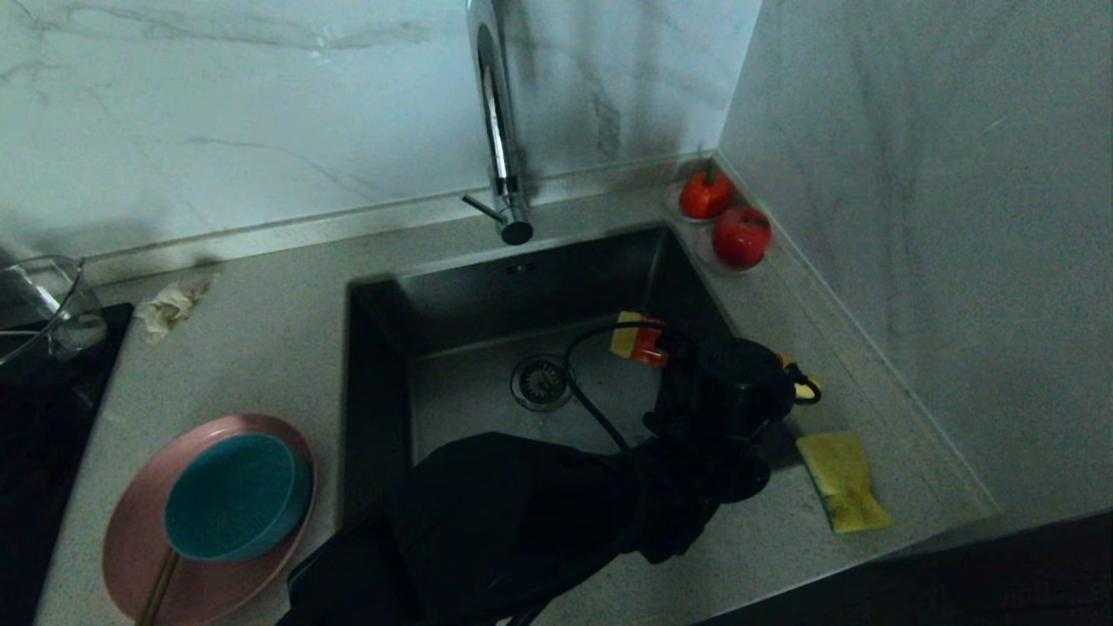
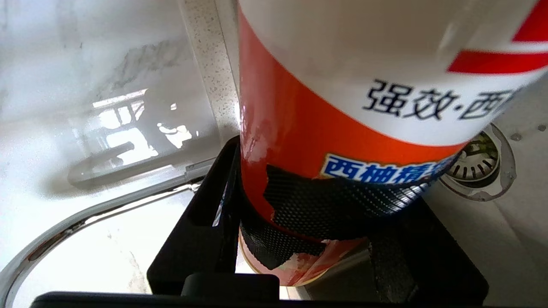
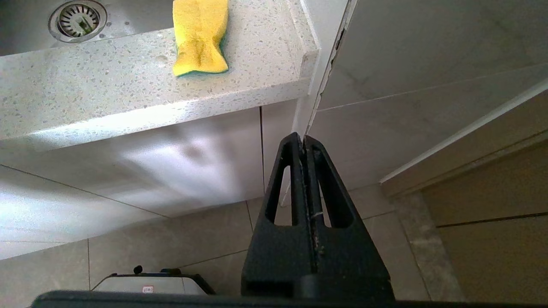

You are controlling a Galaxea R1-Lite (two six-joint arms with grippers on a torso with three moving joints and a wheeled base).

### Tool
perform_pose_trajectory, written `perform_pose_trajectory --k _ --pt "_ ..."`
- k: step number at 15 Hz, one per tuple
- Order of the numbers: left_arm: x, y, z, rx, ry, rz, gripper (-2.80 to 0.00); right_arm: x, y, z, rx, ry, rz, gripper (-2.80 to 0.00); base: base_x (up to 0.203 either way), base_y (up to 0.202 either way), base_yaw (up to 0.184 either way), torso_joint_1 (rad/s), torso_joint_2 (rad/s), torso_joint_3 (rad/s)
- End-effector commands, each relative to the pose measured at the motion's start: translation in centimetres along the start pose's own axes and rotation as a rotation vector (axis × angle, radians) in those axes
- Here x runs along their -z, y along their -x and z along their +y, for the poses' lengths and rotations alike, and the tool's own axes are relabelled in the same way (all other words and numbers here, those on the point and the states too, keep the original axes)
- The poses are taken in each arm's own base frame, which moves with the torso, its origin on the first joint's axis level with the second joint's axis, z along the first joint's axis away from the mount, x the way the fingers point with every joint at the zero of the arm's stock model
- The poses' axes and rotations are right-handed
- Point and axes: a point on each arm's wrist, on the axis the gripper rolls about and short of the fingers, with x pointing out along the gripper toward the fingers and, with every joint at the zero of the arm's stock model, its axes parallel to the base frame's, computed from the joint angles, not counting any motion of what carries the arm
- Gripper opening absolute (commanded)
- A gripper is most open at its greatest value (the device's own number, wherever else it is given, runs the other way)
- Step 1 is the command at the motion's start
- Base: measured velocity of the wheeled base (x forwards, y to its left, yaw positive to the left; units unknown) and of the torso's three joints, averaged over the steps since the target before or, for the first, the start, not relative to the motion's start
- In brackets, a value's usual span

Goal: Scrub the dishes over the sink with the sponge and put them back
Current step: Squeeze it onto the sponge

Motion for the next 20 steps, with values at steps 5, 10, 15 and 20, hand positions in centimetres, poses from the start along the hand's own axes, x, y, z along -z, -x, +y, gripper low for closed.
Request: perform_pose_trajectory --k 5,10,15,20 --pt "-0.1 0.0 -0.5 -0.003 -0.018 0.006 -2.8 0.0 0.0 0.0 0.001 0.0 0.0 -2.8 0.0 0.0 0.0 0.0 0.0 0.0" --pt "-0.1 0.0 -0.3 -0.005 -0.04 0.008 -2.8 0.0 0.0 0.0 0.0 0.0 0.0 -2.8 0.0 0.0 0.0 0.0 0.0 0.0" --pt "0.0 0.0 0.0 -0.018 -0.023 0.014 -2.8 0.0 0.0 0.0 0.0 0.0 0.0 -2.8 0.0 0.0 0.0 0.0 0.0 0.0" --pt "0.3 0.1 1.1 -0.072 0.058 0.02 -2.8 0.0 0.0 0.0 0.0 0.0 0.0 -2.8 0.0 0.0 0.0 0.0 0.0 0.0"
